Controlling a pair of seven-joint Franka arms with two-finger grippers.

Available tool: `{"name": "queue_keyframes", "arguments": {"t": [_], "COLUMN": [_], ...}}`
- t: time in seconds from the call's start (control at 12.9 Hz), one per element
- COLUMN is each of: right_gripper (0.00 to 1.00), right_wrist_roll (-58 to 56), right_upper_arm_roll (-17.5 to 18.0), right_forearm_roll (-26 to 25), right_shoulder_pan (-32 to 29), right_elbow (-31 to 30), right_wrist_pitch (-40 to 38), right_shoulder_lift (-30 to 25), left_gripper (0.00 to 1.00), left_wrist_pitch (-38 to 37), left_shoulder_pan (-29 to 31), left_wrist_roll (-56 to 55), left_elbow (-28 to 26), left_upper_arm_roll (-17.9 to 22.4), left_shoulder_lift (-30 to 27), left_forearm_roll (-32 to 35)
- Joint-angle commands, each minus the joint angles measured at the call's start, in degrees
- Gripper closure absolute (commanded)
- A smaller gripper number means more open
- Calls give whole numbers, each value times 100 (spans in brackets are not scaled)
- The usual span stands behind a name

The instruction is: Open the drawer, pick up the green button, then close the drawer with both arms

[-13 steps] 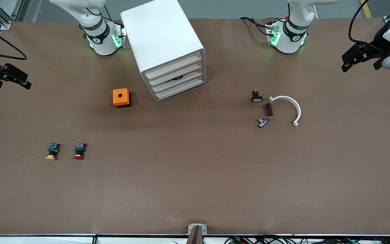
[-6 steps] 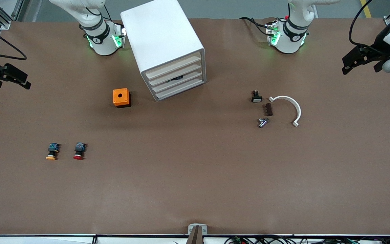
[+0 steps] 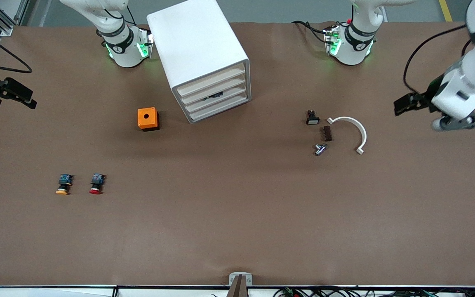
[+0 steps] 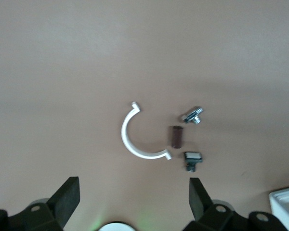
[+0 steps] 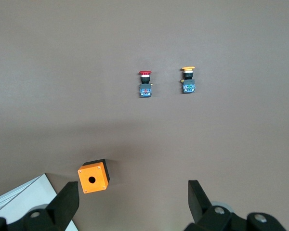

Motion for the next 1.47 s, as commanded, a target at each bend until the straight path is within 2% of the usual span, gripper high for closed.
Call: {"name": "queue_keyframes", "arguments": {"t": [0.0, 0.15, 0.31, 0.46, 0.54, 0.7, 0.85, 1.08, 1.39], "right_gripper": [0, 0, 0, 0, 0, 0, 0, 0, 0], "right_wrist_roll": [-215, -225, -216, -216, -216, -199, -198, -128, -355], "right_upper_arm_roll": [35, 35, 35, 35, 35, 35, 35, 26, 35], "right_forearm_roll": [-17, -17, -17, -8, -8, 9, 9, 1, 1], "right_shoulder_pan": [-52, -43, -43, -52, -43, -52, -52, -60, -61], "right_elbow": [-114, -114, -114, -114, -114, -105, -97, 69, 202], "right_wrist_pitch": [87, 87, 78, 78, 78, 52, 43, -1, -45], "right_shoulder_lift": [-129, -129, -129, -121, -121, -112, -103, -42, 485], "left_gripper": [0, 0, 0, 0, 0, 0, 0, 0, 2], "left_wrist_pitch": [223, 460, 479, 688, 951, 1427, 1516, 1464, 1455], "left_shoulder_pan": [-146, -513, -848, -1296, -1463, -2112, -2500, -2704, -3151], "left_wrist_roll": [-1455, -2879, -4513, -6096, -6861, -8346, -9604, -10365, -11138], "left_elbow": [238, 404, 877, 1204, 1222, 1222, 1214, 1083, 976], "left_upper_arm_roll": [-116, -117, -126, -117, -117, -117, -117, -126, -126], "left_shoulder_lift": [835, 1503, 2267, 2997, 3209, 3552, 3773, 3949, 4274], "left_forearm_roll": [-239, -257, -318, -904, -1203, -1338, -1504, -2521, -3761]}}
